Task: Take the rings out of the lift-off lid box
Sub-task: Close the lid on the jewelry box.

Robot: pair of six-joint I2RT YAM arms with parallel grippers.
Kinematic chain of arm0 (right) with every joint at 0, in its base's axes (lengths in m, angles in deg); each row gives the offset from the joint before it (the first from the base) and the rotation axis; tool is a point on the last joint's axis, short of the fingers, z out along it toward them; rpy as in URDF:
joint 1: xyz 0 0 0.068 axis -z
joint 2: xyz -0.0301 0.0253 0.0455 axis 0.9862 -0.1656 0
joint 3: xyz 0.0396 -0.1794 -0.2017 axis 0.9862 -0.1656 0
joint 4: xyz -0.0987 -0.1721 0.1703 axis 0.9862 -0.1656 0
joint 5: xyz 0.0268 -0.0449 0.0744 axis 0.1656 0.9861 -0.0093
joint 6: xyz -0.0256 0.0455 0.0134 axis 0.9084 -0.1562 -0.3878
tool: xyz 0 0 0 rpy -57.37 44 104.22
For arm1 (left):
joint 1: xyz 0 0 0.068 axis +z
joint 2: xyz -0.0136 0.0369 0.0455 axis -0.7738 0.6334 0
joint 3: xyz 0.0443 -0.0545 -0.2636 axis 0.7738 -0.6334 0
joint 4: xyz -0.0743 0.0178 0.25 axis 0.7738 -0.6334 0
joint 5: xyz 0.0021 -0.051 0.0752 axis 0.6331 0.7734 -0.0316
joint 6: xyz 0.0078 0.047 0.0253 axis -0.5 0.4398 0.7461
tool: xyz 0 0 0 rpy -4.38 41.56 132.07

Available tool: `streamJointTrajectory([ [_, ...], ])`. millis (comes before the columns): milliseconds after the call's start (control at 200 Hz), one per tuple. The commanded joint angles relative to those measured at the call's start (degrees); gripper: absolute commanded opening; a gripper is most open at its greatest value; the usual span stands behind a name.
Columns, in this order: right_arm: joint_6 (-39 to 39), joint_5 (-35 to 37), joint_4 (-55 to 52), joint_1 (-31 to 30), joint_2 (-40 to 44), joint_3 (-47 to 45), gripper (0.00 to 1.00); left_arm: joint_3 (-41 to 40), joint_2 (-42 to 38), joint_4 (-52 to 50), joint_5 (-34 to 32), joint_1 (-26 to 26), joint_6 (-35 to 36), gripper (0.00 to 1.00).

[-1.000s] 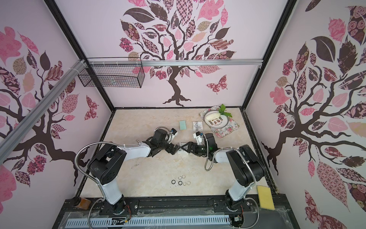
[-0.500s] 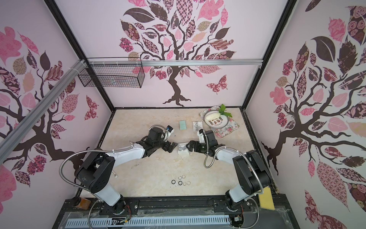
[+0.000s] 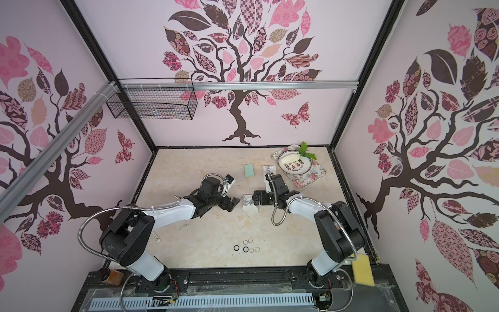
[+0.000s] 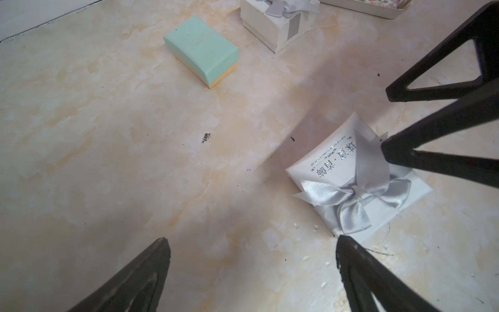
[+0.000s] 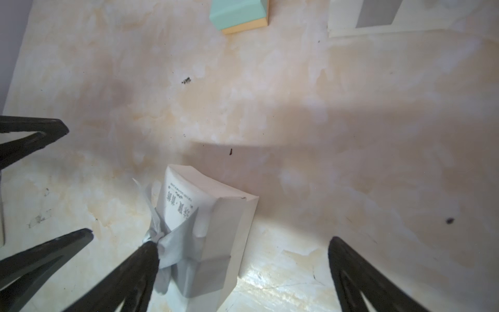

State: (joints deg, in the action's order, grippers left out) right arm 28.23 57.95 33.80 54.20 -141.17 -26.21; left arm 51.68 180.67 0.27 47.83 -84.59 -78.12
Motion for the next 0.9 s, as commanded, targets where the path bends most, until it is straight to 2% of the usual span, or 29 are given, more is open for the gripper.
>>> streamJointTrajectory([
  [0, 1.3, 4.7, -3.2, -0.5, -1.4, 1.9, 1.00, -1.9, -1.5, 2.2, 0.5, 0.3, -0.3, 0.98],
  [210, 2.2, 8.1, -4.8, -0.8, -2.4, 1.7, 1.00, -2.2, -1.3, 3.1, 1.2, 0.6, -0.5, 0.98],
  [650, 2.9, 9.3, -5.2, -1.5, -3.9, 0.7, 1.00, -2.4, -1.0, 3.4, 1.6, 0.8, -0.7, 0.98],
  [895, 3.7, 9.1, -5.0, -2.3, -4.7, 0.6, 1.00, -0.6, 4.6, 6.5, 3.8, -1.0, -2.2, 0.98],
])
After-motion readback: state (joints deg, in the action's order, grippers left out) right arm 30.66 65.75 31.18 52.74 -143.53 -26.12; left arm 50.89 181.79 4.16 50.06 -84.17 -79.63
